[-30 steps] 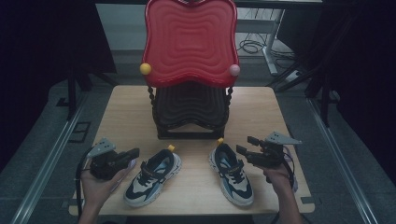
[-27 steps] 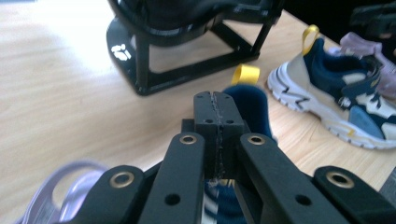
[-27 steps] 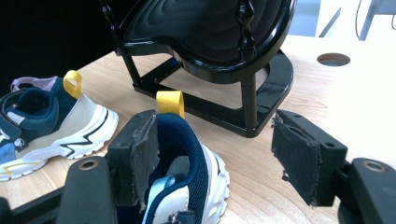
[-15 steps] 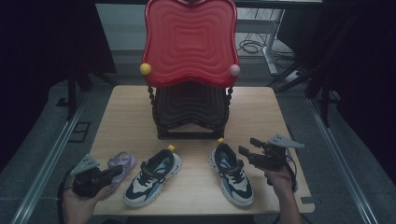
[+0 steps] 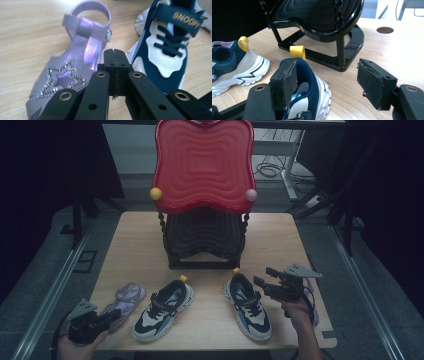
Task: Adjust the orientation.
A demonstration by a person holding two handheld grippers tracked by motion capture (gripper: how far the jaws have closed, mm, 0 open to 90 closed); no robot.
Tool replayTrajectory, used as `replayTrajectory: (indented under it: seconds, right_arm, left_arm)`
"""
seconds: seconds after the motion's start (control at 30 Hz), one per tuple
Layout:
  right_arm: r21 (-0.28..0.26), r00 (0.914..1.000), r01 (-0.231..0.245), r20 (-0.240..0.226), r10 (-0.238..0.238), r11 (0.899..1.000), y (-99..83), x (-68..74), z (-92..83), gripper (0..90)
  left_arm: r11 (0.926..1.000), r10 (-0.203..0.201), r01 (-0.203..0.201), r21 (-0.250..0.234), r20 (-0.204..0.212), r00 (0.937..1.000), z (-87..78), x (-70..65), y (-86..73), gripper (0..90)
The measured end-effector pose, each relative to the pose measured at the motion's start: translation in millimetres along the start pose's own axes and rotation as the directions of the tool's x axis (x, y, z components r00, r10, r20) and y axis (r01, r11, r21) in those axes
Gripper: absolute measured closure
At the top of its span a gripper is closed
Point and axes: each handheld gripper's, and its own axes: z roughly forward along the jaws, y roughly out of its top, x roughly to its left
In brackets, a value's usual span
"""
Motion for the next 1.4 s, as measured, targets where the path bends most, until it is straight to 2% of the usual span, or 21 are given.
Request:
replayTrajectory:
  seconds: [0.13,0.37,0.47,0.57,0.73,1.27,1.37,1.4]
  right_arm:
    - [0.001,1.0000,0.004,0.001,-0.004,1.000,0.0,0.4,-0.7,32.8]
    - [0.004,1.0000,0.006,0.006,-0.006,1.000,-0.7,0.9,-1.5,32.6]
    - [0.006,1.0000,0.005,0.006,-0.005,1.000,-1.1,0.6,-1.2,32.6]
    - [0.008,1.0000,0.005,0.007,-0.005,1.000,-1.5,1.2,-0.5,32.6]
    - [0.013,1.0000,0.005,0.006,-0.005,1.000,-2.2,2.1,0.8,32.5]
    - [0.013,0.9999,0.003,0.017,-0.003,1.000,-3.1,0.8,0.2,32.4]
    - [0.010,0.9998,0.002,0.018,-0.002,1.000,-3.2,0.6,0.1,32.4]
    - [0.010,0.9998,0.001,0.019,-0.002,1.000,-3.4,0.5,0.2,32.4]
  left_arm:
    - [0.9999,0.001,-0.001,0.014,0.005,1.0000,2.3,-2.3,-3.1,90.0]
    - [0.9981,-0.004,0.005,0.061,-0.009,1.0000,5.9,-4.2,-15.2,90.0]
    - [0.9967,-0.021,0.023,0.077,-0.032,0.9993,7.9,-2.5,-23.1,90.0]
    - [0.9959,-0.023,0.027,0.086,-0.038,0.9990,8.7,-2.9,-26.7,90.0]
    - [0.9931,-0.028,0.036,0.111,-0.072,0.9970,11.7,-1.4,-32.9,90.0]
    - [0.9900,-0.015,0.029,0.138,-0.100,0.9949,15.1,1.8,-30.7,90.0]
    - [0.9894,-0.006,0.022,0.144,-0.115,0.9934,15.1,2.3,-30.9,90.0]
    - [0.9893,-0.003,0.023,0.144,-0.136,0.9907,14.3,3.5,-30.9,90.0]
